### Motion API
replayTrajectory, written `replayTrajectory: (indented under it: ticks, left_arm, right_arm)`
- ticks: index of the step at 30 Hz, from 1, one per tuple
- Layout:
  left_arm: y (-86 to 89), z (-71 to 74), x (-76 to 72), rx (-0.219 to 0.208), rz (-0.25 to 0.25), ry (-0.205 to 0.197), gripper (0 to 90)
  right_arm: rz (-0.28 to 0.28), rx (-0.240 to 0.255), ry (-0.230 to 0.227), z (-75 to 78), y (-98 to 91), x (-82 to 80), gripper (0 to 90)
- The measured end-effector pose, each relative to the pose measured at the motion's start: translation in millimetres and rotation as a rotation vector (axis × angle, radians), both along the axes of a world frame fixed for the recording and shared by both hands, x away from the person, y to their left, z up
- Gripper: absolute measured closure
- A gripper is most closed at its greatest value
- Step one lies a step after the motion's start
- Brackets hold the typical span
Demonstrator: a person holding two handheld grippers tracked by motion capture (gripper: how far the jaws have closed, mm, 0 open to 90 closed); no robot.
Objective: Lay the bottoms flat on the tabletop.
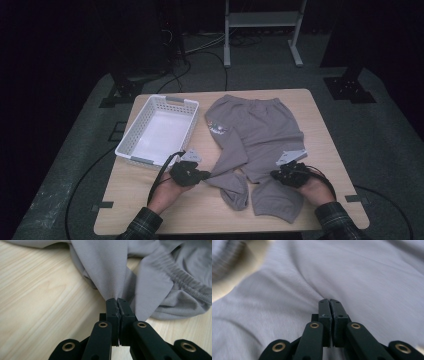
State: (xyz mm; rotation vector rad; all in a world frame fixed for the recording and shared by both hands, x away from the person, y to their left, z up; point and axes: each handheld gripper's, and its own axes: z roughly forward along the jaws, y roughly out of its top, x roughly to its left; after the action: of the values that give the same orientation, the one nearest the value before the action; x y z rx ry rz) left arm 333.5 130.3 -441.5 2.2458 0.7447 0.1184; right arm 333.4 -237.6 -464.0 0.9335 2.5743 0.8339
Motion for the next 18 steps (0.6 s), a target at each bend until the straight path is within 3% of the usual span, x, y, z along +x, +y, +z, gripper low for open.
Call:
replayTrajectory:
  ticks: [3,4,5,6,7,8,10,11,12,13,18]
  left_arm:
    - [11.3,2.1,-7.2,-0.009,0.016,0.001,89.1]
    - [11.3,2.1,-7.2,-0.009,0.016,0.001,89.1]
    - [14.8,1.6,-11.2,-0.013,0.017,0.003,89.1]
    - [14.8,1.6,-11.2,-0.013,0.017,0.003,89.1]
    - [14.9,0.5,-13.3,-0.01,0.014,0.008,89.1]
    - [14.9,0.5,-13.3,-0.01,0.014,0.008,89.1]
    - [13.2,-0.6,-13.9,-0.005,0.007,0.013,89.1]
    - [11.2,-1.4,-14.3,-0.004,0.003,0.014,89.0]
    - [11.2,-1.4,-14.3,-0.004,0.003,0.014,89.1]
    - [10.0,-2.1,-14.8,0.001,-0.001,0.015,89.1]
    - [8.7,-3.6,-14.7,0.005,-0.006,0.02,89.0]
  right_arm:
    - [-0.077,-0.01,-0.004,0.5,-19.6,4.2,85.3]
    - [-0.077,-0.01,-0.004,0.5,-19.6,4.2,85.3]
    - [-0.086,0.003,-0.009,1.5,-22.5,5.1,76.2]
    - [-0.086,0.003,-0.009,1.5,-22.5,5.1,76.2]
    - [-0.084,0.05,-0.029,7.1,-19.1,4.5,70.5]
    - [-0.084,0.05,-0.029,7.1,-19.1,4.5,70.5]
    - [-0.079,0.109,-0.057,14.5,-11.5,5.8,65.8]
    - [-0.068,0.147,-0.082,21.7,3.3,12.7,61.4]
    - [-0.068,0.147,-0.082,21.7,3.3,12.7,61.4]
    - [-0.058,0.16,-0.081,23.7,19.3,23.0,60.3]
    - [-0.048,0.128,-0.108,22.1,51.6,50.5,58.0]
